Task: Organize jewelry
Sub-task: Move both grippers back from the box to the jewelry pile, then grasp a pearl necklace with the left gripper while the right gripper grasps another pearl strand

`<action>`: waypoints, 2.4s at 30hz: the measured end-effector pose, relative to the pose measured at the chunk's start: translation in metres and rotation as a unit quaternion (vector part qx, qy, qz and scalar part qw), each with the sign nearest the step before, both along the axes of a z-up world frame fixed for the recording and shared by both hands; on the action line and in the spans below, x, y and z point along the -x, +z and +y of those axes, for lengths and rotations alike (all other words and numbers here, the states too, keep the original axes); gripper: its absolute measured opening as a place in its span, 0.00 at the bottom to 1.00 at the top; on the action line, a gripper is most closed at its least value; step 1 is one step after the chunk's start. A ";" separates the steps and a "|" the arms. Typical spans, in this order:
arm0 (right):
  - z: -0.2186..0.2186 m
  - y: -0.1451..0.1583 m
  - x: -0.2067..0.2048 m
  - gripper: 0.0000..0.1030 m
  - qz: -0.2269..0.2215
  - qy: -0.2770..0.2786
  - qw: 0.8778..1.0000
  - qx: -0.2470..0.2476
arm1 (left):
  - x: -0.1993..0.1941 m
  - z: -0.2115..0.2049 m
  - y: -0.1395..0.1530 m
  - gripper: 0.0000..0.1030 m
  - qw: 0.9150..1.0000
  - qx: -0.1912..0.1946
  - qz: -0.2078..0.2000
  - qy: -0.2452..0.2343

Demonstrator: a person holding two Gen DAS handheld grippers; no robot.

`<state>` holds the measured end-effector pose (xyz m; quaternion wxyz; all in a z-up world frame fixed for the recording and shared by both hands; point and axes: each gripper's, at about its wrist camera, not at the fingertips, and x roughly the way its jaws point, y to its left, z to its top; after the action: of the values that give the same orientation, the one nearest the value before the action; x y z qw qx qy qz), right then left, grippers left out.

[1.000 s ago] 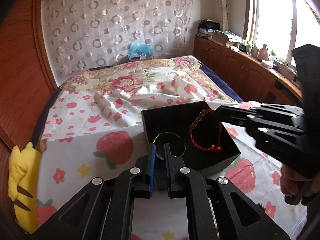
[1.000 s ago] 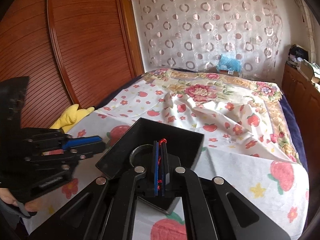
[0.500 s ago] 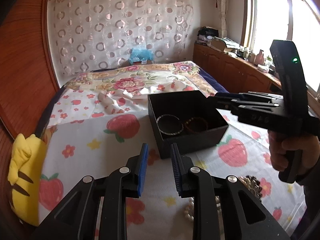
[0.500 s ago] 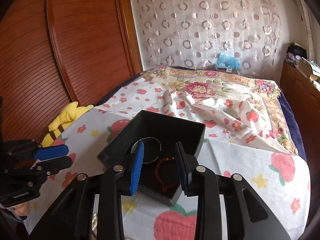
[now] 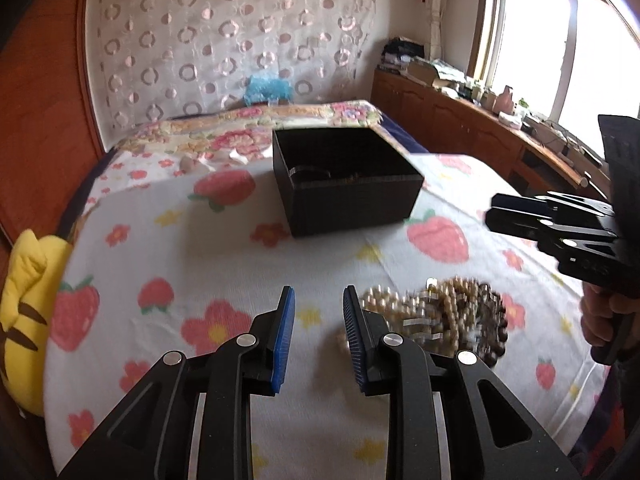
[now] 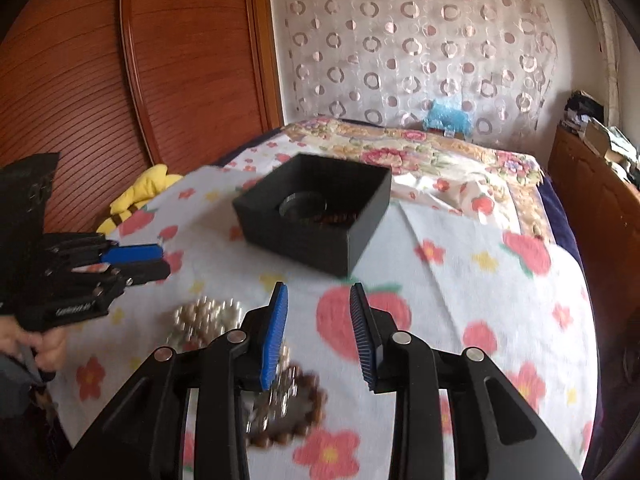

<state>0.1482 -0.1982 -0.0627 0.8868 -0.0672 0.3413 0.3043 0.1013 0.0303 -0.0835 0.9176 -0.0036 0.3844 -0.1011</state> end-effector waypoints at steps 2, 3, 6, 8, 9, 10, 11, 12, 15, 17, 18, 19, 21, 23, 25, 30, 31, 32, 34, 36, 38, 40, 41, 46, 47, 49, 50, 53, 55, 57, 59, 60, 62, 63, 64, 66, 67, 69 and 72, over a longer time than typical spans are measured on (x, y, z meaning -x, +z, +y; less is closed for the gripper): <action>-0.006 -0.002 0.008 0.34 0.001 -0.004 1.000 0.000 | -0.001 0.000 -0.006 0.23 1.000 0.000 0.013 -0.005; -0.006 -0.003 0.011 0.34 0.001 -0.006 1.000 -0.001 | -0.001 0.000 -0.008 0.23 1.000 0.002 0.018 -0.008; -0.009 -0.003 0.020 0.34 0.000 -0.010 1.000 -0.005 | -0.001 -0.002 -0.013 0.23 0.999 0.011 0.032 -0.017; -0.011 -0.002 0.026 0.34 -0.003 -0.011 1.000 -0.009 | 0.001 -0.005 -0.016 0.23 0.999 0.013 0.039 -0.021; -0.010 -0.001 0.028 0.34 -0.005 -0.011 1.000 -0.009 | 0.002 -0.007 -0.017 0.23 0.999 0.015 0.042 -0.025; -0.011 -0.001 0.030 0.34 -0.006 -0.012 1.000 -0.010 | 0.003 -0.009 -0.018 0.23 0.998 0.014 0.045 -0.028; -0.012 0.000 0.030 0.34 -0.007 -0.013 1.000 -0.012 | 0.003 -0.011 -0.020 0.23 0.998 0.011 0.049 -0.028; -0.012 0.000 0.032 0.34 -0.007 -0.014 1.000 -0.014 | 0.003 -0.012 -0.021 0.23 0.998 0.012 0.051 -0.029; -0.015 0.000 0.031 0.34 -0.007 -0.017 1.000 -0.013 | 0.000 -0.016 -0.023 0.23 0.998 0.011 0.059 -0.030; -0.017 -0.002 0.032 0.34 -0.005 -0.020 1.000 -0.011 | -0.001 -0.018 -0.025 0.23 0.997 0.017 0.066 -0.032; -0.018 -0.003 0.033 0.34 -0.004 -0.020 1.000 -0.010 | -0.001 -0.019 -0.027 0.23 0.997 0.017 0.067 -0.031; -0.018 -0.005 0.033 0.34 -0.002 -0.022 1.000 -0.008 | -0.001 -0.019 -0.027 0.23 0.997 0.019 0.070 -0.030; -0.020 -0.007 0.035 0.34 0.001 -0.023 1.000 -0.008 | -0.001 -0.018 -0.028 0.23 0.997 0.025 0.072 -0.029; -0.021 -0.009 0.036 0.34 0.003 -0.023 1.000 -0.009 | 0.001 -0.017 -0.027 0.20 0.997 0.031 0.070 -0.027; -0.022 -0.010 0.038 0.34 0.003 -0.023 1.000 -0.009 | 0.004 -0.017 -0.025 0.17 0.997 0.030 0.061 -0.024; -0.020 -0.013 0.039 0.34 0.005 -0.021 1.000 -0.008 | 0.012 -0.016 -0.009 0.06 0.999 0.028 0.029 -0.016; -0.019 -0.014 0.040 0.34 0.006 -0.020 1.000 -0.008 | 0.014 -0.016 -0.004 0.06 0.999 0.028 0.020 -0.016; -0.018 -0.014 0.040 0.34 0.006 -0.019 1.000 -0.007 | 0.016 -0.016 0.001 0.06 1.000 0.026 0.012 -0.014; -0.016 -0.016 0.040 0.34 0.008 -0.016 1.000 -0.005 | 0.019 -0.015 0.010 0.06 1.000 0.025 -0.001 -0.010; -0.014 -0.017 0.039 0.34 0.010 -0.015 1.000 -0.001 | 0.022 -0.014 0.022 0.06 0.999 0.031 -0.016 -0.007; -0.012 -0.018 0.037 0.34 0.013 -0.014 1.000 0.001 | 0.026 -0.011 0.032 0.06 0.999 0.035 -0.029 -0.006; -0.011 -0.020 0.035 0.34 0.016 -0.013 1.000 0.004 | 0.030 -0.010 0.040 0.06 0.998 0.035 -0.042 -0.004; -0.010 -0.020 0.033 0.34 0.019 -0.010 1.000 0.004 | 0.032 -0.009 0.044 0.06 0.998 0.035 -0.049 -0.003; 0.001 -0.025 0.021 0.34 0.040 0.007 0.999 0.002 | 0.037 -0.006 0.060 0.06 0.997 0.034 -0.070 -0.001; 0.003 -0.025 0.019 0.34 0.043 0.009 0.999 0.000 | 0.038 -0.006 0.064 0.06 0.997 0.035 -0.074 0.000; 0.010 -0.027 0.014 0.34 0.055 0.018 0.998 -0.005 | 0.040 -0.005 0.070 0.06 0.996 0.035 -0.082 0.001; 0.012 -0.028 0.013 0.34 0.060 0.022 0.998 -0.008 | 0.040 -0.004 0.072 0.06 0.996 0.034 -0.086 0.001; 0.020 -0.031 0.008 0.34 0.072 0.027 0.997 -0.009 | 0.042 -0.003 0.076 0.06 0.995 0.033 -0.092 0.002; 0.024 -0.034 0.005 0.34 0.081 0.032 0.996 -0.009 | 0.042 -0.003 0.077 0.06 0.995 0.033 -0.094 0.002; 0.028 -0.037 0.001 0.34 0.091 0.032 0.995 -0.008 | 0.041 -0.003 0.077 0.06 0.995 0.035 -0.091 0.001; 0.032 -0.041 -0.003 0.34 0.106 0.036 0.994 -0.006 | 0.041 -0.004 0.075 0.06 0.995 0.036 -0.089 0.000; 0.033 -0.042 -0.004 0.34 0.110 0.038 0.993 -0.006 | 0.041 -0.004 0.075 0.06 0.995 0.038 -0.088 -0.001; 0.036 -0.043 -0.007 0.35 0.118 0.041 0.992 -0.006 | 0.041 -0.006 0.072 0.06 0.996 0.038 -0.086 -0.002; 0.037 -0.042 -0.007 0.35 0.120 0.042 0.992 -0.004 | 0.041 -0.007 0.072 0.06 0.996 0.036 -0.087 -0.002; 0.038 -0.042 -0.008 0.34 0.121 0.043 0.992 -0.003 | 0.041 -0.007 0.072 0.06 0.996 0.036 -0.087 -0.003; 0.039 -0.043 -0.008 0.28 0.121 0.046 0.992 -0.001 | 0.041 -0.008 0.071 0.06 0.996 0.035 -0.087 -0.003; 0.039 -0.042 -0.007 0.24 0.120 0.050 0.991 -0.001 | 0.041 -0.009 0.071 0.06 0.996 0.035 -0.086 -0.003; 0.035 -0.040 -0.009 0.16 0.123 0.050 0.991 0.000 | 0.042 -0.009 0.071 0.06 0.996 0.036 -0.086 -0.003; 0.033 -0.039 -0.009 0.14 0.120 0.053 0.991 0.004 | 0.042 -0.009 0.071 0.06 0.996 0.038 -0.086 -0.002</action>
<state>0.1568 -0.1652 -0.1017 0.8215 -0.0514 0.4427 0.3558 0.0596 0.0213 -0.0126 0.9463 -0.0289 0.2999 -0.1172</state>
